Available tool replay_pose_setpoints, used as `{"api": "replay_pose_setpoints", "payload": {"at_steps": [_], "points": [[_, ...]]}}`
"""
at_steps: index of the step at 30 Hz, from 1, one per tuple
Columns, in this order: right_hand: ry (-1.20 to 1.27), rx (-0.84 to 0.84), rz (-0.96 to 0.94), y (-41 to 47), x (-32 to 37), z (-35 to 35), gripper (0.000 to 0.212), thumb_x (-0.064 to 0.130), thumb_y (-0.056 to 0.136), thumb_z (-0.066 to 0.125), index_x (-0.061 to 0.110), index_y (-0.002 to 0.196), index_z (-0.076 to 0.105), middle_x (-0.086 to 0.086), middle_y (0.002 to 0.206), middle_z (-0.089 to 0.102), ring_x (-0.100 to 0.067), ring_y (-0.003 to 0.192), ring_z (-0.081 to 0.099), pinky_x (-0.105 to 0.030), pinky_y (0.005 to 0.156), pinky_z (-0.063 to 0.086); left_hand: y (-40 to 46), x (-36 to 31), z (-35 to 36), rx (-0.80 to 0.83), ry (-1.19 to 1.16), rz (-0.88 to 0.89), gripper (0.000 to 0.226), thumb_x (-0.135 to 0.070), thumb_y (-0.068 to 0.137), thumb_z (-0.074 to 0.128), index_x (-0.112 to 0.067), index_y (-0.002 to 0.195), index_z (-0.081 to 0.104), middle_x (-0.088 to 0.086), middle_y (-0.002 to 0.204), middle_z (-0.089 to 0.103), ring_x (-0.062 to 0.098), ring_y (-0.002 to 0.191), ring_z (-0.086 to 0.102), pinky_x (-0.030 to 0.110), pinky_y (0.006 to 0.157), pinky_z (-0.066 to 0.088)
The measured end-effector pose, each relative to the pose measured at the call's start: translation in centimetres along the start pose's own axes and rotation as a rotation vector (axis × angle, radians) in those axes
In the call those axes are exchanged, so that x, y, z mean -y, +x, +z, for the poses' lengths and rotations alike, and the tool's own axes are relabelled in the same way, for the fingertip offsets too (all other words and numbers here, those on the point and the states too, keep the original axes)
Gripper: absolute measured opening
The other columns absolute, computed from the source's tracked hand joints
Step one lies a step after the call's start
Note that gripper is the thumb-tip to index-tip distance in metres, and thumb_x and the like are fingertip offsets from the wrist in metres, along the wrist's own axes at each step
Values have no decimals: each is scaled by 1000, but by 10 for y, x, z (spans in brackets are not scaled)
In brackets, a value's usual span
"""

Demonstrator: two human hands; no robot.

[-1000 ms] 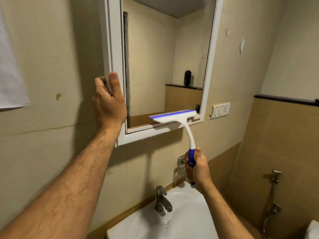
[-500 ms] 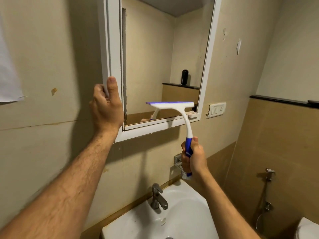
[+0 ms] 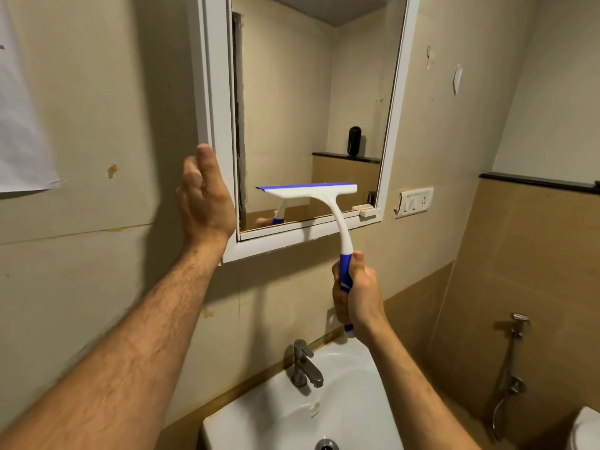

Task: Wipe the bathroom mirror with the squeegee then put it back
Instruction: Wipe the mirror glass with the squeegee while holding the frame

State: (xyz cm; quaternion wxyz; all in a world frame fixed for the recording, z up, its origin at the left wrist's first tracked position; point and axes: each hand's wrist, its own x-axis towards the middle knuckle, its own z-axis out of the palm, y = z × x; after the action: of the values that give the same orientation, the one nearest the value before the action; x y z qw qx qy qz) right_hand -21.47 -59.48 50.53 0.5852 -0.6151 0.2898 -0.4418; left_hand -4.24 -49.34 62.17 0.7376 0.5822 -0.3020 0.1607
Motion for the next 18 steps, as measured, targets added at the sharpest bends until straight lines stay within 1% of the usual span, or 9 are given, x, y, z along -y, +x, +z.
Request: {"api": "replay_pose_setpoints", "payload": {"at_steps": [2, 4, 5, 8, 12, 14, 15, 16, 18], "points": [[16, 8, 15, -8, -11, 2, 55, 56, 95, 24, 13, 75, 50, 1, 51, 38, -10, 40, 31, -22, 43, 30, -2, -3, -1, 3, -32, -14, 54, -40, 102, 19, -3, 126, 50, 18, 126, 57, 12, 105, 38, 26, 90, 31], [10, 1, 38, -17, -21, 3, 53, 53, 97, 24, 12, 74, 50, 0, 51, 38, -10, 39, 31, -23, 43, 30, -2, -4, -1, 8, -37, -35, 55, -43, 102, 18, -6, 131, 47, 14, 133, 54, 13, 113, 42, 21, 91, 32], [-5, -2, 43, -22, -26, 2, 53, 51, 98, 24, 12, 74, 50, -1, 52, 38, -10, 39, 31, -23, 43, 30, -2, -4, -1, 10, -32, -48, 55, -44, 102, 18, -7, 131, 47, 13, 132, 54, 16, 116, 42, 22, 92, 32], [-40, -12, 47, -32, -31, 2, 49, 47, 99, 26, 12, 76, 51, -4, 55, 39, -10, 39, 33, -23, 44, 31, -4, -6, -2, 4, -24, -47, 55, -42, 102, 19, -2, 126, 48, 20, 127, 56, 16, 105, 40, 30, 92, 31], [-51, 8, -20, -24, -7, 17, 52, 53, 96, 25, 9, 84, 49, -1, 55, 40, -6, 37, 34, -20, 41, 32, -6, -8, -3, 15, -56, -33, 54, -38, 103, 19, 3, 125, 48, 22, 123, 58, 14, 105, 33, 30, 90, 28], [-26, 4, -40, -20, 1, 26, 56, 57, 94, 25, 7, 88, 48, 0, 54, 40, -5, 36, 33, -19, 40, 31, -5, -6, -3, 18, -77, -16, 53, -35, 103, 19, 5, 126, 47, 5, 101, 66, 15, 104, 34, 30, 90, 28], [-25, -4, -49, -19, 1, 29, 57, 58, 93, 24, 7, 89, 49, 0, 54, 40, -5, 36, 34, -19, 40, 32, -5, -6, -3, 23, -73, -10, 53, -34, 103, 19, 6, 125, 47, -8, 88, 62, 14, 103, 36, 30, 89, 29], [-37, -15, -53, -21, -1, 31, 58, 58, 93, 24, 7, 89, 49, 0, 55, 40, -5, 36, 35, -19, 40, 32, -5, -7, -3, 29, -59, -8, 52, -33, 104, 19, 5, 123, 49, -14, 81, 56, 13, 99, 40, 31, 89, 29], [-74, -50, -47, -26, -13, 33, 56, 58, 93, 24, 8, 88, 50, -2, 57, 43, -7, 39, 37, -21, 42, 35, -4, -7, -3, 37, -48, -22, 47, -34, 103, 20, -6, 112, 56, -21, 76, 49, 8, 89, 48, 31, 88, 30]]}}
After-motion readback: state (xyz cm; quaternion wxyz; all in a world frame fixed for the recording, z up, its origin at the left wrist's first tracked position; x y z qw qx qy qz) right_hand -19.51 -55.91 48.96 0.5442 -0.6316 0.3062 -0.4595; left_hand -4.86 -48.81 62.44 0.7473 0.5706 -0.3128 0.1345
